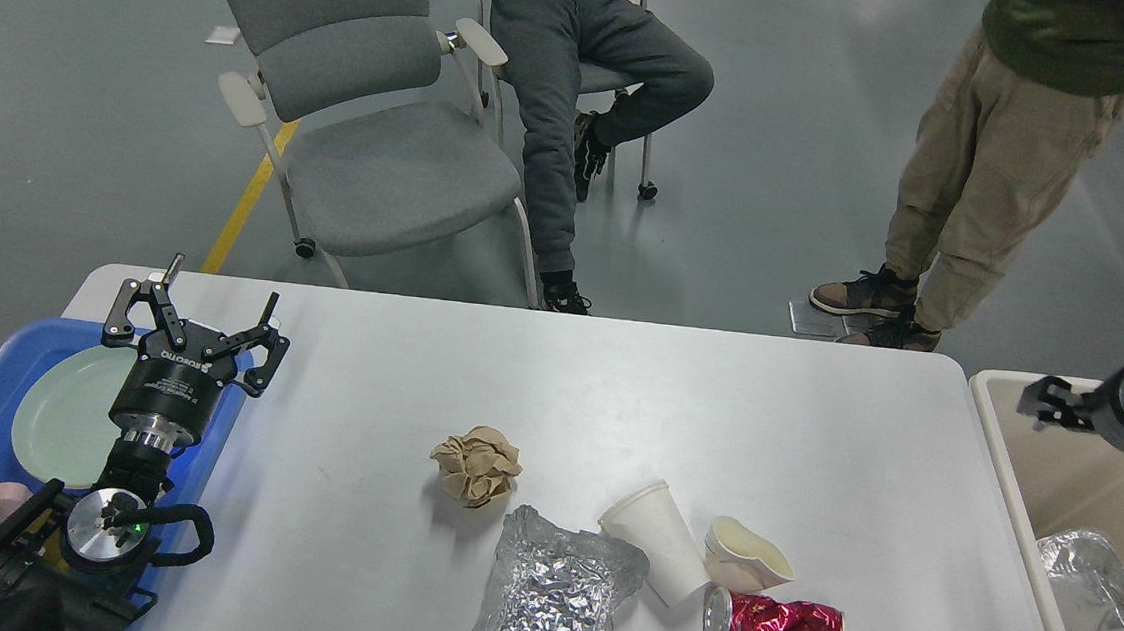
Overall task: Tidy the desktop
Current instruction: 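Raise the right gripper out of the bin toward the table, then lower the right gripper onto the crumpled foil and grasp it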
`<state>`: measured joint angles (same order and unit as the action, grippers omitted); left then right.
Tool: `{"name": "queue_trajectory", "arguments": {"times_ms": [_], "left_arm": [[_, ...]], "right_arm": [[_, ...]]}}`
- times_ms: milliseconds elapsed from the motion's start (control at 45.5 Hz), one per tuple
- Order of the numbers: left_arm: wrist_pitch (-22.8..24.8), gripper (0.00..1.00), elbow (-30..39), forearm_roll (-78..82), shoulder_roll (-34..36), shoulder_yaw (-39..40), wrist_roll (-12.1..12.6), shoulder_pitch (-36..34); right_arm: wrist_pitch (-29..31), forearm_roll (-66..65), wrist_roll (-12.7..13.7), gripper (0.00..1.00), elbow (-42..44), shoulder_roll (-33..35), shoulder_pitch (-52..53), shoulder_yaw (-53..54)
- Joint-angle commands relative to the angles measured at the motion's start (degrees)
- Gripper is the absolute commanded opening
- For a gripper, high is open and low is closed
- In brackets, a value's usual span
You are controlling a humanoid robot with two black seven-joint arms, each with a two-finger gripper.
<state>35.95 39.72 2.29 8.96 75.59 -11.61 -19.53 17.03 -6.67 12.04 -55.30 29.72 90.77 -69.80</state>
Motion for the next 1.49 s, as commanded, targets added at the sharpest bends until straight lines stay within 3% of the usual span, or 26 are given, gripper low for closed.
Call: {"name": "queue_trajectory", "arguments": {"times_ms": [0,220,285,527,878,1229,1471], "left_arm": [[0.00,0.97,0.01,0.00,0.00,-0.01,-0.08,0.02],[0.00,0.97,0.01,0.00,0.09,-0.01,-0.08,0.02],[0.00,0.97,0.01,0.00,0.09,-0.01,-0.08,0.02],[0.00,0.97,-0.08,0.00,0.09,0.08,-0.08,0.02],[0.00,0.97,0.01,0.00,0.09,-0.01,-0.08,0.02],[0.00,0.97,0.01,0.00,0.09,-0.01,-0.08,0.02],[0.00,0.97,0.01,0.00,0.09,-0.01,-0.08,0.01]], "right_arm": [[4.32,0.34,0.18,1.00,-10.07,-3.09,13.27,-3.76],[19.61,0.78,0.18,1.00,-21.77,-11.17,31.03,-3.06],[21.46,1.04,0.18,1.00,-26.07,-12.23,34.81,-2.01],[21.29,9.03,0.18,1.00,-40.84,-12.41,45.81,4.49],[18.65,12.82,0.18,0.99,-41.99,-11.97,46.43,4.85],[16.37,12.47,-0.08,0.99,-40.32,-12.59,40.89,5.55],[10.49,12.56,0.18,0.96,-40.32,-14.43,27.28,18.03]]}}
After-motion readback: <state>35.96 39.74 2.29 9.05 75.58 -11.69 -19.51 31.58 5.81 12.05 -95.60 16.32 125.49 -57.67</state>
